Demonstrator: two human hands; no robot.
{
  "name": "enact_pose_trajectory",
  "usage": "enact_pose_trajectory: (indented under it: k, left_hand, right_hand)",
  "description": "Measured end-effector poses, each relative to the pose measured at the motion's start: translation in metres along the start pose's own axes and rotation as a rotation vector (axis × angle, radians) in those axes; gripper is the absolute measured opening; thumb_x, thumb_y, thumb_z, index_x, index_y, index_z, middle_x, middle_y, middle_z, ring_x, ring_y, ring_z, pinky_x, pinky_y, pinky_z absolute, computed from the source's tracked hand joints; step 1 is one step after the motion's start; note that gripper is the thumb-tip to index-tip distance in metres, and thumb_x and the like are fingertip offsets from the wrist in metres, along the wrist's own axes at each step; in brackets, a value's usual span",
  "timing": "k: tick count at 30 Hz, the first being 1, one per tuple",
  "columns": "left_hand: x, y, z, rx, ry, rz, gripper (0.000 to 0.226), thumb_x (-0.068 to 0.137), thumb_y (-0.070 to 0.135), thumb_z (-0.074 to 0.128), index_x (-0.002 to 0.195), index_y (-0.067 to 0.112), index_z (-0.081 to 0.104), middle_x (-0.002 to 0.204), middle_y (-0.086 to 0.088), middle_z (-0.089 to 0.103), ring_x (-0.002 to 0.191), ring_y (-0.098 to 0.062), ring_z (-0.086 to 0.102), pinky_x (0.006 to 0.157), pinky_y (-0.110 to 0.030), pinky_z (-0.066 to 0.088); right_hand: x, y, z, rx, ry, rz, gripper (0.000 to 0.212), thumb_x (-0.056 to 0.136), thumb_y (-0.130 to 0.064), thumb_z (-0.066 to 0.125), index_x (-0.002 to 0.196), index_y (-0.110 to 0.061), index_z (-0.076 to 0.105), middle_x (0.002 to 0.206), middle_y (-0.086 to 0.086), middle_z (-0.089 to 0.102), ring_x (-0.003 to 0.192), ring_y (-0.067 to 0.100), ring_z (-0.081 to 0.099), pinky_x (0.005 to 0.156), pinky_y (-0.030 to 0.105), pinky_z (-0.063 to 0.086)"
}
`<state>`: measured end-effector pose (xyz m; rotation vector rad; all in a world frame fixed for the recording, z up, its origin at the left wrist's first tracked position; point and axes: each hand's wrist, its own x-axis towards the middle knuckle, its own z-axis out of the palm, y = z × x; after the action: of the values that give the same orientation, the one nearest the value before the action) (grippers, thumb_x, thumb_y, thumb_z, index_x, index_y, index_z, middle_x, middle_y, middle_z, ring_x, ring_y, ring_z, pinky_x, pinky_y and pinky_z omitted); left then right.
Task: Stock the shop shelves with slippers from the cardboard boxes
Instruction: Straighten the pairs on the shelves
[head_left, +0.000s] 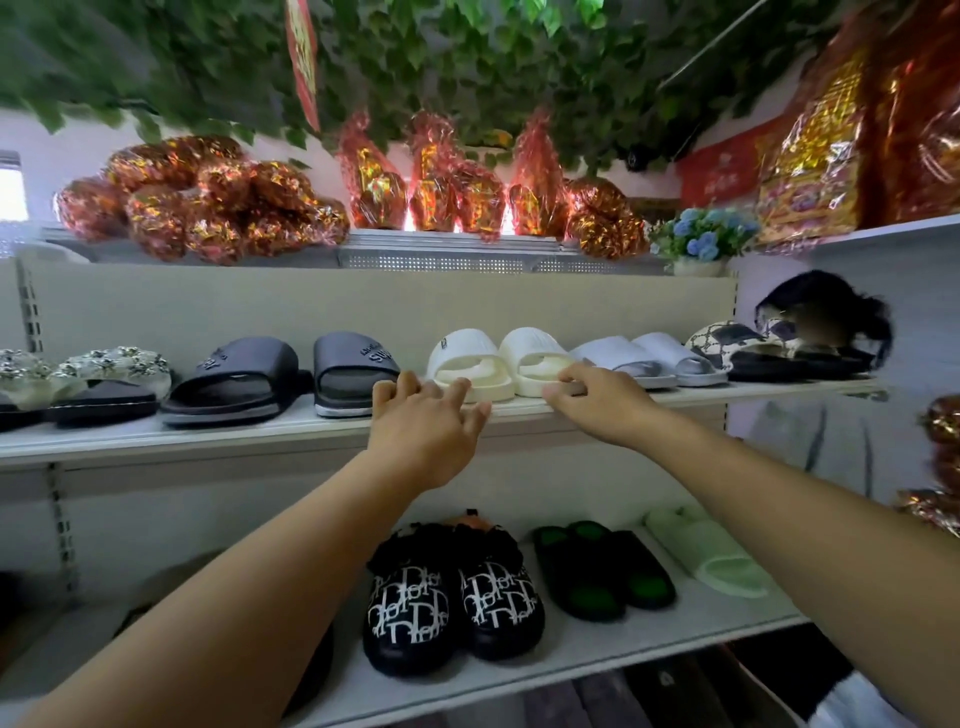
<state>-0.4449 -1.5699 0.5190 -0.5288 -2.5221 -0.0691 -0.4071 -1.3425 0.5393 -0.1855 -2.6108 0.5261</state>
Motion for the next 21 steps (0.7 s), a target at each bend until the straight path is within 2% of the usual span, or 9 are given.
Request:
enact_pose_trajectory:
  k: [3,6,8,12,15,18,21]
  left_hand:
    - [0.005,0.003,-0.007,0.016,-0.070,-0.035,0.061,0.102,0.062,0.010,0.147,0.032,0.037,0.147,-0.007,0.051,0.134,-0.032,0.033,0.098,-0.048,0.023]
    - [0.004,0.002,-0.014,-0.031,-0.135,-0.046,0.064,0.102,0.063,0.010,0.150,0.031,0.036,0.152,-0.008,0.047,0.139,-0.030,0.028,0.103,-0.048,0.021]
    - [-0.003,0.000,-0.020,-0.117,-0.104,-0.040,0.062,0.103,0.061,0.015,0.151,0.027,0.038,0.149,-0.007,0.050,0.139,-0.030,0.028,0.106,-0.047,0.022]
    - [-0.028,-0.024,-0.034,-0.269,0.166,-0.045,0.053,0.106,0.051,0.030,0.147,0.022,0.047,0.147,-0.003,0.053,0.140,-0.027,0.030,0.109,-0.045,0.026]
    - [-0.047,-0.063,-0.045,-0.251,0.300,-0.134,0.046,0.106,0.047,0.037,0.141,0.022,0.053,0.144,-0.003,0.053,0.135,-0.028,0.035,0.106,-0.044,0.028]
    - [-0.066,-0.111,-0.054,-0.212,0.339,-0.281,0.042,0.105,0.048,0.039,0.133,0.022,0.056,0.140,-0.009,0.053,0.130,-0.034,0.041,0.103,-0.048,0.032]
    - [-0.085,-0.153,-0.055,-0.127,0.204,-0.454,0.050,0.103,0.053,0.039,0.144,0.025,0.047,0.145,-0.019,0.045,0.135,-0.040,0.033,0.108,-0.051,0.029]
  right_hand:
    - [0.000,-0.003,0.000,-0.059,-0.025,-0.023,0.039,0.095,-0.060,0.042,0.118,-0.035,0.060,0.131,0.004,0.062,0.128,0.031,0.050,0.101,0.044,0.045]
    - [-0.006,-0.007,-0.005,-0.084,-0.051,-0.024,0.048,0.099,-0.055,0.040,0.139,-0.030,0.053,0.146,0.009,0.053,0.134,0.034,0.046,0.105,0.045,0.043]
    - [-0.012,-0.014,-0.006,-0.108,-0.015,-0.026,0.055,0.101,-0.052,0.042,0.149,-0.027,0.044,0.153,0.012,0.047,0.139,0.035,0.041,0.106,0.044,0.043]
    - [-0.025,-0.047,-0.003,-0.069,0.165,-0.174,0.051,0.099,-0.048,0.052,0.142,-0.022,0.052,0.135,0.015,0.061,0.124,0.036,0.054,0.096,0.043,0.049]
    - [-0.037,-0.086,0.007,0.076,0.108,-0.328,0.045,0.097,-0.044,0.058,0.138,-0.024,0.058,0.137,0.008,0.062,0.125,0.028,0.055,0.101,0.038,0.046]
    - [-0.046,-0.129,0.025,0.164,0.028,-0.423,0.042,0.099,-0.041,0.059,0.136,-0.022,0.060,0.137,0.005,0.062,0.129,0.023,0.054,0.101,0.031,0.041]
    - [-0.047,-0.166,0.051,0.146,0.007,-0.441,0.043,0.098,-0.047,0.057,0.135,-0.024,0.061,0.128,0.008,0.067,0.120,0.029,0.059,0.097,0.034,0.047]
